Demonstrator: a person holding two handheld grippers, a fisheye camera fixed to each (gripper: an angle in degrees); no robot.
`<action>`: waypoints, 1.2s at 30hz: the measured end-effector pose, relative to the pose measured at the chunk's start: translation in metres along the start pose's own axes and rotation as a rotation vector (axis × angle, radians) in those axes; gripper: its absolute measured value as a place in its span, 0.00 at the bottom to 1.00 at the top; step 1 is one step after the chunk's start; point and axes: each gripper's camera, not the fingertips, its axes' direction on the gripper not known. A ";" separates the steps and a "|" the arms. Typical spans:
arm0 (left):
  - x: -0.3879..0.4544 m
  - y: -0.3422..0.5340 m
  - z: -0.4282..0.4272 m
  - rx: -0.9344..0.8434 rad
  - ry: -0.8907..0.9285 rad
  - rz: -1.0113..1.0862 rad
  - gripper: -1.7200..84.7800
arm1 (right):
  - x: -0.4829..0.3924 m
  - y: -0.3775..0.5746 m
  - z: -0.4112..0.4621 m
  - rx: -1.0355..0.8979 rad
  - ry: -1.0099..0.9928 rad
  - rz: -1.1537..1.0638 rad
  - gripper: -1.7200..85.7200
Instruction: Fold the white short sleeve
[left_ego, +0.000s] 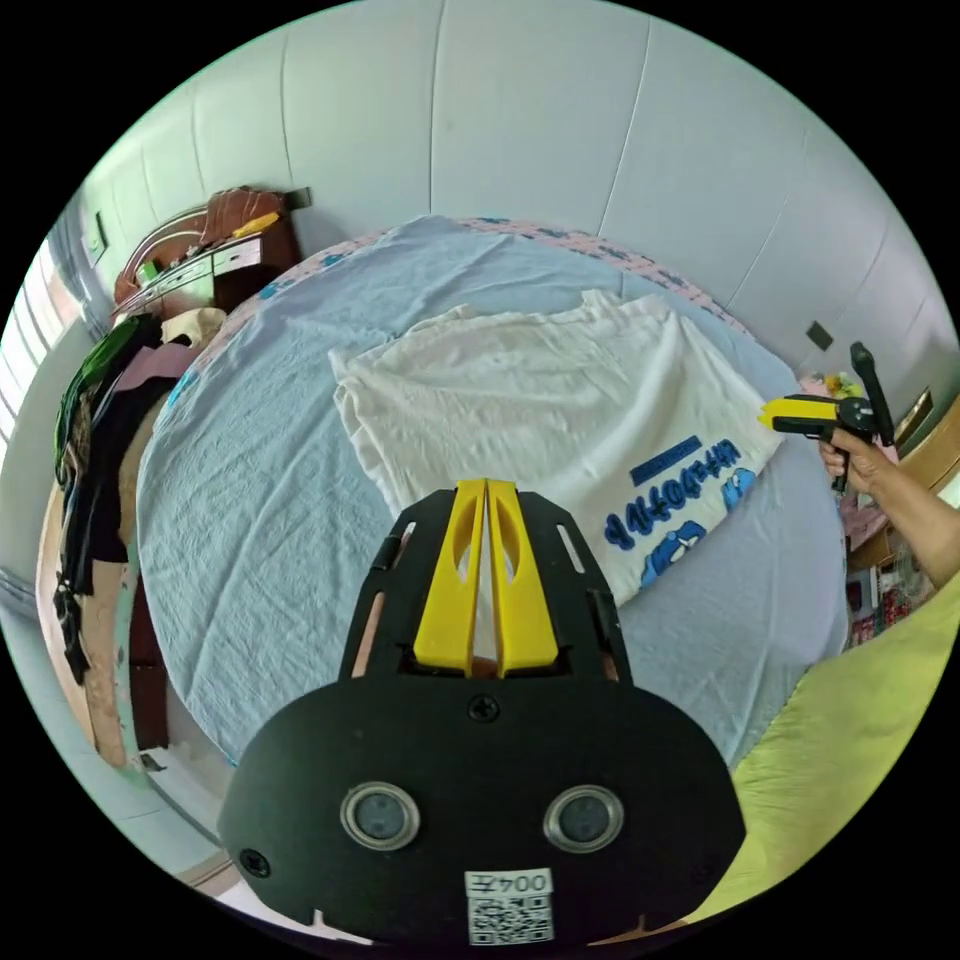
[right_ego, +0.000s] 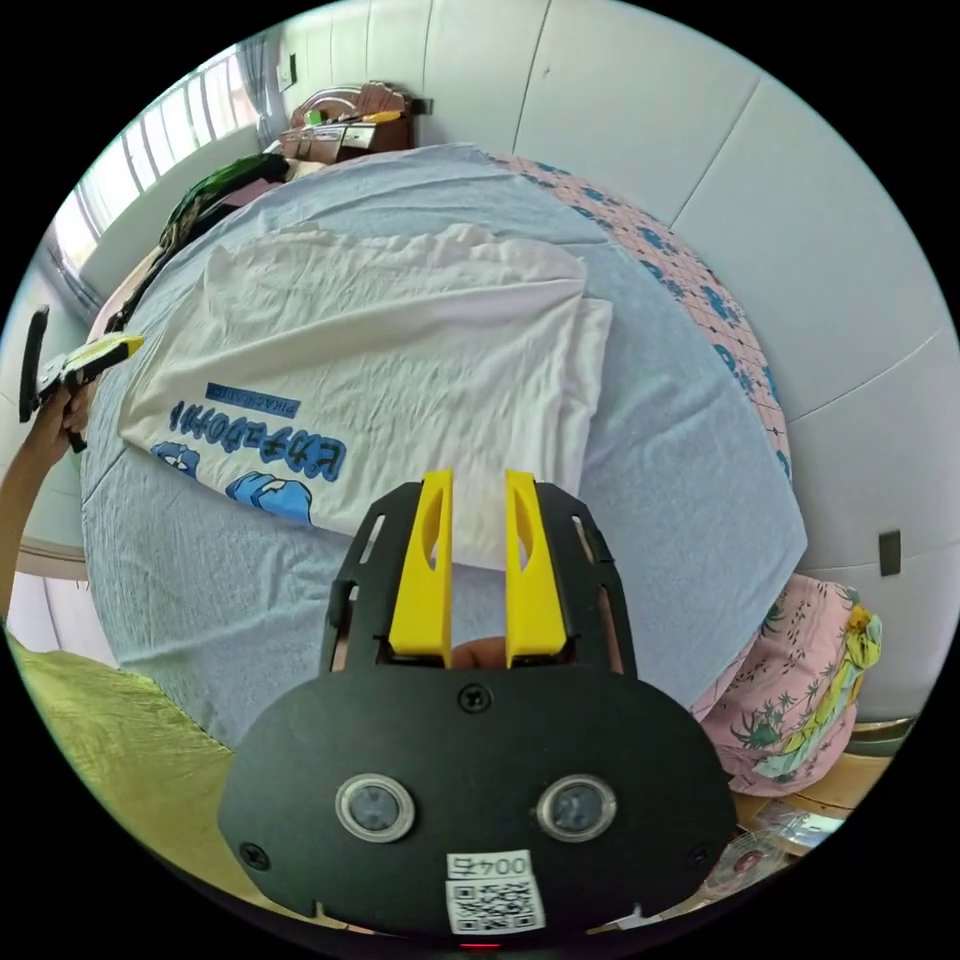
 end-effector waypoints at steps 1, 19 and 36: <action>0.002 -0.008 0.015 -0.052 -0.038 -0.003 0.03 | -0.005 -0.005 0.011 -0.032 0.006 -0.009 0.11; 0.051 -0.012 0.057 0.020 -0.113 -0.049 0.03 | 0.051 -0.133 0.032 0.170 -0.089 0.098 0.08; 0.039 -0.171 0.084 0.037 -0.137 0.291 0.12 | 0.021 -0.232 0.143 -0.037 0.058 -0.112 0.14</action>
